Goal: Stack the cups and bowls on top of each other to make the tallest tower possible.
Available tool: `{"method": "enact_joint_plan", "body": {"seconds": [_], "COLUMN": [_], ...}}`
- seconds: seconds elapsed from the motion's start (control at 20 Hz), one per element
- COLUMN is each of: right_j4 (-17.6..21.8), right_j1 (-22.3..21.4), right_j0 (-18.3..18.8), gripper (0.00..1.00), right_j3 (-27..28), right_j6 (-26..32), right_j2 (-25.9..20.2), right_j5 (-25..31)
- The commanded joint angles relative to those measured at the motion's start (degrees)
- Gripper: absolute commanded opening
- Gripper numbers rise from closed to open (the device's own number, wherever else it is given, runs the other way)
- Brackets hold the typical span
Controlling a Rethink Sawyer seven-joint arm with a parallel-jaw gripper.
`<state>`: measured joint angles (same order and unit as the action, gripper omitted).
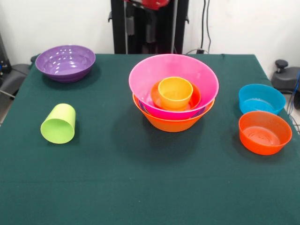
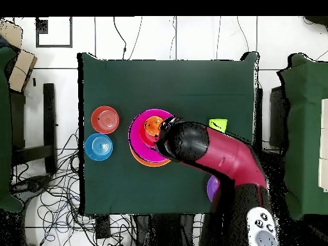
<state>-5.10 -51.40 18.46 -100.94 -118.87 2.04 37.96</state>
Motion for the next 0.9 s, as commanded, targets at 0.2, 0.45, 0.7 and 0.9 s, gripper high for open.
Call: {"method": "enact_joint_plan", "body": {"seconds": [0.2,0.45,0.7,0.9], "right_j4": [-3.55,0.19,9.79,19.2], "right_j1": [-4.71,-4.43,-0.28,3.32], "right_j0": [13.33,23.59,32.76,35.2], "gripper": [1.0,1.0,1.0,1.0], "right_j3": [-13.79,-21.22,-26.62,-28.06], "right_j6": [13.69,15.86,14.19,9.67], "right_j2": [-15.0,-23.29,-30.43,-30.67], "right_j5": [-4.52,-13.55,-24.37,-31.21]}}
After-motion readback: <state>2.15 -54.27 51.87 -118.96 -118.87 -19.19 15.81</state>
